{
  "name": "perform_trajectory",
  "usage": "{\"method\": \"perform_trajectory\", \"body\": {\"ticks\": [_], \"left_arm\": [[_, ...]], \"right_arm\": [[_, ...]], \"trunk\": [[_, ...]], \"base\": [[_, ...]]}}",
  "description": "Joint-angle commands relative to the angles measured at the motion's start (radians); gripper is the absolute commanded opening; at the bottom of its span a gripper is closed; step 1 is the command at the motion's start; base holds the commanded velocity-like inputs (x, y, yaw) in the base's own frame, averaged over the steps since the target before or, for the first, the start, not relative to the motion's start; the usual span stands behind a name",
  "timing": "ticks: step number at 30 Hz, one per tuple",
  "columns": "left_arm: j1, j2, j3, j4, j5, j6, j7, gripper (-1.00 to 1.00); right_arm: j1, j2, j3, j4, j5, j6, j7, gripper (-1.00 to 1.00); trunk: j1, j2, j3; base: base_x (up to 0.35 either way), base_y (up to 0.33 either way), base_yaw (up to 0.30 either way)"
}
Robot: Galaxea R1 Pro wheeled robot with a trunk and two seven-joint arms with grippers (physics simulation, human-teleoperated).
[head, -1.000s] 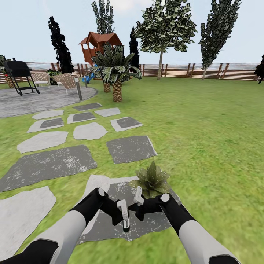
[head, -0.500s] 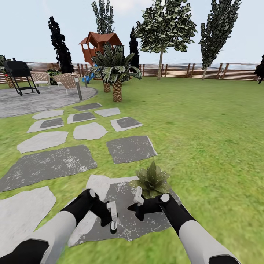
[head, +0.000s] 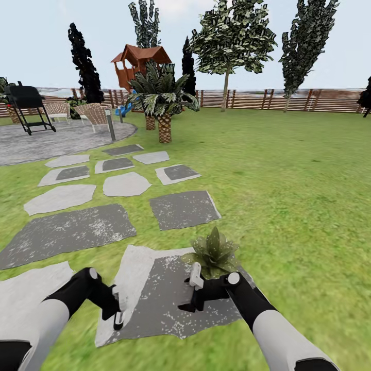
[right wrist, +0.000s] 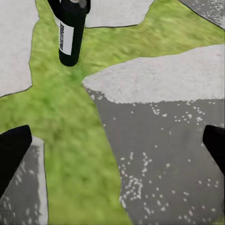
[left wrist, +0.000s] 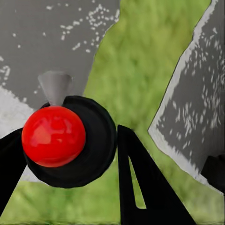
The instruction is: Pick up the pesticide atomizer in the garden and spray insectifuge to fully cover both potted plants in the garden.
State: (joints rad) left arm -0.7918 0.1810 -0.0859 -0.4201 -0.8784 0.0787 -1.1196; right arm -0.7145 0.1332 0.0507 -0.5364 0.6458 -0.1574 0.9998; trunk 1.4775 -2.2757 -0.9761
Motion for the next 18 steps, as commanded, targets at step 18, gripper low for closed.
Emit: {"method": "perform_trajectory", "body": {"ticks": [18], "left_arm": [[0.123,-0.020,0.384,0.157,0.190,-0.047,0.609,-1.00]], "right_arm": [[0.035,-0.093,-0.014,0.433,-0.077,-0.194,-0.705,1.00]], "trunk": [[0.000,0.000,-0.001]], "base": [[0.000,0.000,0.000]]}}
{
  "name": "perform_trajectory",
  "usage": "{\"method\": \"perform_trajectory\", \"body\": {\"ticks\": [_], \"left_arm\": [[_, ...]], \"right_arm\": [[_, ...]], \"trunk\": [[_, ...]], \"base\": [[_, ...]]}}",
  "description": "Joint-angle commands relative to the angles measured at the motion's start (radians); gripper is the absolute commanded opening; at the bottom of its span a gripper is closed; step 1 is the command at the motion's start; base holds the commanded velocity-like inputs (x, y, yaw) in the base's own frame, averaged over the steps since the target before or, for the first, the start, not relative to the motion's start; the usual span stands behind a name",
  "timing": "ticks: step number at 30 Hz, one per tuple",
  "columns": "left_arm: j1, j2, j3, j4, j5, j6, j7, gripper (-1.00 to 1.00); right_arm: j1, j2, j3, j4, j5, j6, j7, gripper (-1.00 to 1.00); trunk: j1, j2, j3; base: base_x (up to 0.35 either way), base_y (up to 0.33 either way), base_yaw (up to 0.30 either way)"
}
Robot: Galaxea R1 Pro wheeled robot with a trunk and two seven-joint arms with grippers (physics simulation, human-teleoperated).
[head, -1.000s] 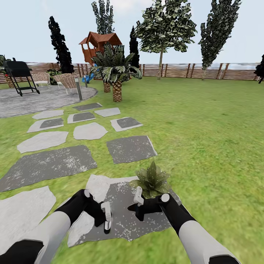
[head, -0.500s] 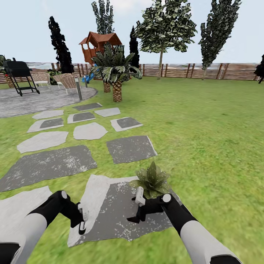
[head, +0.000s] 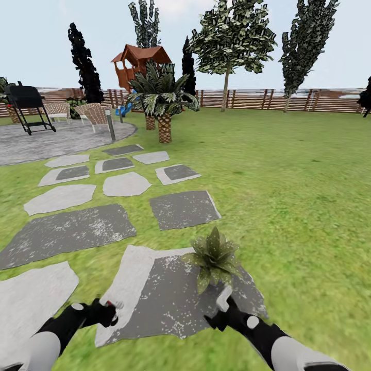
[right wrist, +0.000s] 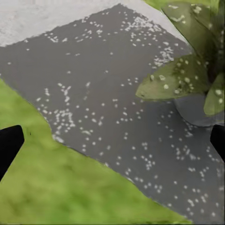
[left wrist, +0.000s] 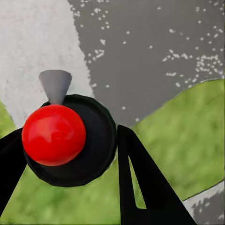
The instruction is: Pick up the pesticide atomizer in the garden and spray insectifuge to fully cover both potted plants in the garden.
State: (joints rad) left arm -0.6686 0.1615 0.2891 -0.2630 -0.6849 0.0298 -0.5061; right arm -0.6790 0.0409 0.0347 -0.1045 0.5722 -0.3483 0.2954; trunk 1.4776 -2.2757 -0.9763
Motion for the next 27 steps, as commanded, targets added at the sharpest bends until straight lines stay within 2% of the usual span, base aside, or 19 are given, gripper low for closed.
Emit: {"method": "perform_trajectory", "body": {"ticks": [1,2,5,6,9,12,14,15,16,17,19,27], "left_arm": [[0.000,-0.003,0.016,0.036,0.029,-0.035,0.056,-1.00],[0.001,-0.007,0.022,0.093,0.077,-0.102,0.142,-1.00],[0.006,-0.020,0.027,0.203,0.160,-0.219,0.312,-1.00],[0.032,-0.028,0.028,0.229,0.188,-0.247,0.375,-1.00],[0.077,-0.049,0.030,0.240,0.226,-0.280,0.416,-1.00],[0.122,-0.053,0.034,0.242,0.262,-0.341,0.442,-1.00],[0.161,-0.052,0.048,0.242,0.309,-0.395,0.482,-1.00],[0.183,-0.050,0.053,0.242,0.336,-0.423,0.504,-1.00],[0.218,-0.048,0.057,0.242,0.364,-0.480,0.523,-1.00],[0.224,-0.048,0.058,0.242,0.369,-0.501,0.526,-1.00],[0.229,-0.054,0.059,0.243,0.373,-0.519,0.530,-1.00],[0.231,-0.054,0.060,0.245,0.375,-0.519,0.532,-1.00]], "right_arm": [[0.014,-0.001,0.002,0.017,-0.009,-0.033,-0.057,1.00],[0.041,-0.003,0.002,0.032,-0.015,-0.071,-0.129,1.00],[0.111,-0.017,0.002,0.043,-0.021,-0.155,-0.258,1.00],[0.145,-0.022,0.002,0.046,-0.022,-0.206,-0.319,1.00],[0.184,-0.028,0.002,0.047,-0.022,-0.248,-0.403,1.00],[0.197,-0.030,0.002,0.049,-0.022,-0.259,-0.449,1.00],[0.225,-0.030,0.001,0.048,-0.026,-0.267,-0.470,1.00],[0.247,-0.030,-0.002,0.047,-0.045,-0.283,-0.476,1.00],[0.268,-0.026,-0.008,0.048,-0.132,-0.331,-0.480,1.00],[0.271,-0.027,-0.009,0.049,-0.160,-0.339,-0.479,1.00],[0.277,-0.028,-0.009,0.055,-0.192,-0.347,-0.478,1.00],[0.291,-0.029,-0.011,0.068,-0.200,-0.349,-0.481,1.00]], "trunk": [[0.000,0.000,-0.001],[0.000,0.000,-0.001],[0.000,0.000,-0.001],[0.000,0.000,-0.001],[0.000,0.000,-0.001],[0.000,0.000,-0.001],[0.000,0.000,-0.001],[0.000,0.000,-0.001],[0.000,0.000,-0.001],[0.000,0.000,-0.001],[0.000,0.000,-0.001],[0.000,0.000,-0.001]], "base": [[0.000,0.000,0.000],[0.000,0.000,0.000],[0.000,0.000,0.000],[0.000,0.000,0.000],[0.000,0.000,0.000],[0.000,0.000,0.000],[0.000,0.000,0.000],[0.000,0.000,0.000],[0.000,0.000,0.000],[0.000,0.000,0.000],[0.000,0.000,0.000],[0.000,0.000,0.000]]}}
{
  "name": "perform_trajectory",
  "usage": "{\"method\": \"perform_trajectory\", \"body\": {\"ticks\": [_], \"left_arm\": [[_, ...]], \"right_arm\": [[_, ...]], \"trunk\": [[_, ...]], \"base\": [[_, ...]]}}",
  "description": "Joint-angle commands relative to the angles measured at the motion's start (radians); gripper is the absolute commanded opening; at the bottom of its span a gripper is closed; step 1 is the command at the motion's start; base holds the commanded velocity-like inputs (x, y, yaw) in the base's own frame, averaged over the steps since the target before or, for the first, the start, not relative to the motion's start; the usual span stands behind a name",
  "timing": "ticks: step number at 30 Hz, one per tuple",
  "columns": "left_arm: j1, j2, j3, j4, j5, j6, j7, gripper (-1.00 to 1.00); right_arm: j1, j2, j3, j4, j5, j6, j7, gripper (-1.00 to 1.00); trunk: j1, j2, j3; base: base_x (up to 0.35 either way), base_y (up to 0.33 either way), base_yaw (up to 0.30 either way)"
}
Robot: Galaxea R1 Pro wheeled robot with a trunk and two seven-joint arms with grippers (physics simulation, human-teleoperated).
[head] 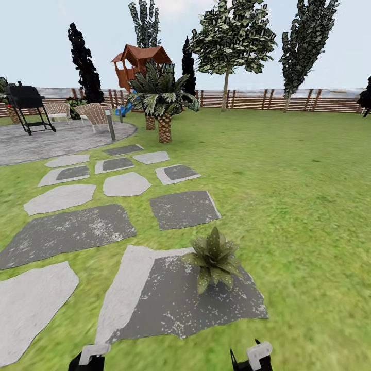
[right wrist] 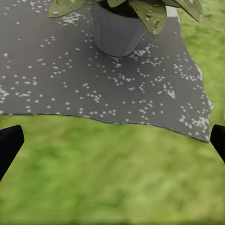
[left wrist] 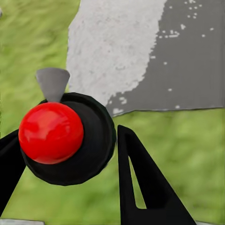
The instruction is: Pick up the pesticide atomizer in the garden and spray insectifuge to fully cover both potted plants in the garden.
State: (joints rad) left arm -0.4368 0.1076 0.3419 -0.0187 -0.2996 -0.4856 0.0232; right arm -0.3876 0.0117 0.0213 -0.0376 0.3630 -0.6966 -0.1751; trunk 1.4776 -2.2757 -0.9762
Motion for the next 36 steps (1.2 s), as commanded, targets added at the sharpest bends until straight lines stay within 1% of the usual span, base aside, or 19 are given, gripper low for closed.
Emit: {"method": "perform_trajectory", "body": {"ticks": [1,3,4,6,12,17,19,20,22,24,30,36], "left_arm": [[0.000,0.001,0.008,0.002,-0.010,-0.003,0.003,-1.00],[0.000,0.002,0.008,0.002,-0.010,-0.002,0.003,-1.00],[0.000,0.006,0.007,0.001,-0.010,0.001,-0.005,-1.00],[0.000,0.004,0.006,0.000,-0.011,-0.001,-0.008,-1.00],[0.000,0.004,0.007,0.001,-0.010,-0.001,-0.003,-1.00],[0.000,0.005,0.008,0.002,-0.008,-0.001,0.000,-1.00],[0.000,0.006,0.015,0.002,0.021,-0.003,-0.001,-1.00],[0.000,0.008,0.020,0.002,0.051,-0.003,-0.001,-1.00],[0.001,0.008,0.022,0.001,0.097,-0.005,-0.007,-1.00],[0.006,0.007,0.021,0.002,0.119,-0.007,-0.007,-1.00],[0.008,0.002,0.019,0.004,0.126,-0.010,-0.003,-1.00],[0.009,0.000,0.019,0.009,0.126,-0.010,-0.003,-1.00]], "right_arm": [[-0.001,0.002,0.001,0.001,-0.003,-0.001,-0.011,1.00],[-0.001,0.003,0.000,0.001,-0.032,-0.001,-0.011,1.00],[-0.001,0.001,0.000,-0.001,-0.113,-0.001,-0.009,1.00],[-0.001,0.001,0.001,-0.001,-0.129,0.000,-0.009,1.00],[-0.001,0.003,0.003,0.000,-0.134,0.000,-0.010,1.00],[-0.001,0.009,0.004,0.002,-0.132,0.000,-0.010,1.00],[-0.001,0.009,0.005,0.002,-0.130,0.000,-0.008,1.00],[-0.001,0.010,0.005,0.002,-0.130,0.000,-0.008,1.00],[-0.001,0.010,0.005,0.002,-0.130,0.000,-0.008,1.00],[-0.001,0.010,0.005,0.003,-0.130,0.000,-0.006,1.00],[-0.001,0.011,0.006,0.004,-0.127,0.000,-0.003,1.00],[-0.001,0.011,0.006,0.004,-0.127,0.000,-0.001,1.00]], "trunk": [[0.000,0.000,-0.001],[0.000,0.000,-0.001],[0.000,0.000,-0.001],[0.000,0.000,-0.001],[0.000,0.000,-0.001],[0.000,0.000,-0.001],[0.000,0.000,-0.001],[0.000,0.000,-0.001],[0.000,0.000,-0.001],[0.000,0.000,-0.001],[0.000,0.000,-0.001],[0.000,0.000,-0.001]], "base": [[0.000,0.000,0.000],[0.000,0.000,0.000],[0.000,0.000,0.038],[0.000,0.000,0.182],[0.000,0.000,0.267],[0.000,0.000,0.279],[0.000,0.000,0.279],[0.000,0.000,0.279],[0.000,0.000,0.279],[0.000,0.000,0.280],[0.000,0.030,0.280],[0.102,0.296,0.280]]}}
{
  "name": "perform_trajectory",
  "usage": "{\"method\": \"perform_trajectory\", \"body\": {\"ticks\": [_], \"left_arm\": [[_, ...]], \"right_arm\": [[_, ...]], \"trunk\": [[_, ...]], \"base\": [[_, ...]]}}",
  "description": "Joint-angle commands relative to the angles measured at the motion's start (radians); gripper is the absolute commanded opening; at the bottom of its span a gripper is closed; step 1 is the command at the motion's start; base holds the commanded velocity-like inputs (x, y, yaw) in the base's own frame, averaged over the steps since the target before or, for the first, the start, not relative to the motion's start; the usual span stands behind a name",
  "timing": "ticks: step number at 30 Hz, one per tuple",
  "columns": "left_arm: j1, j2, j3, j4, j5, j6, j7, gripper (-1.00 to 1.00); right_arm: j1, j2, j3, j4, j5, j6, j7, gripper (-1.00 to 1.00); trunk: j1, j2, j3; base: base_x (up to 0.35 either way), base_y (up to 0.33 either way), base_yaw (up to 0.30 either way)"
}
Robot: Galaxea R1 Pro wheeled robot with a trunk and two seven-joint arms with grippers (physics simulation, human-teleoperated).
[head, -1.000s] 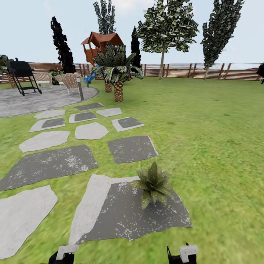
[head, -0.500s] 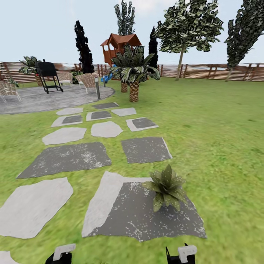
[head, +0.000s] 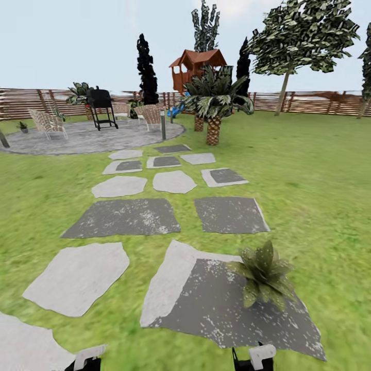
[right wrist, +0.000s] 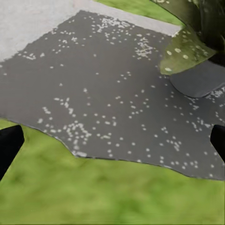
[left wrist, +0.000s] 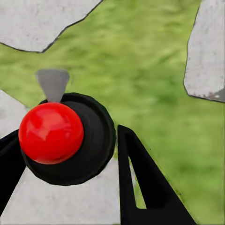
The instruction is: Pick up the pesticide atomizer in the garden and spray insectifuge to fully cover both potted plants in the garden.
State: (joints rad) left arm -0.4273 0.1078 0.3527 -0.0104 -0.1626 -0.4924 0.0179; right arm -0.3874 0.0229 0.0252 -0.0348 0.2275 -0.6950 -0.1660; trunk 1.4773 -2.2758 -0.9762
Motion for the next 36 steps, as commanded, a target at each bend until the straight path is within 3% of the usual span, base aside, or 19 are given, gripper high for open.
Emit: {"method": "perform_trajectory", "body": {"ticks": [1,23,36], "left_arm": [[-0.001,0.000,0.008,0.001,-0.011,-0.003,0.002,-1.00],[0.012,-0.002,0.006,0.000,-0.018,-0.004,0.002,-1.00],[0.012,-0.002,0.006,0.000,-0.020,-0.004,0.002,-1.00]], "right_arm": [[-0.001,0.000,0.002,0.001,0.009,-0.001,-0.010,1.00],[-0.001,0.000,0.002,0.001,0.009,-0.001,-0.010,1.00],[-0.001,0.000,0.003,0.001,0.009,-0.001,-0.010,1.00]], "trunk": [[0.000,0.000,-0.001],[0.000,0.000,-0.001],[0.000,0.000,-0.001]], "base": [[0.146,0.302,0.280],[0.203,0.282,0.280],[0.295,0.158,0.280]]}}
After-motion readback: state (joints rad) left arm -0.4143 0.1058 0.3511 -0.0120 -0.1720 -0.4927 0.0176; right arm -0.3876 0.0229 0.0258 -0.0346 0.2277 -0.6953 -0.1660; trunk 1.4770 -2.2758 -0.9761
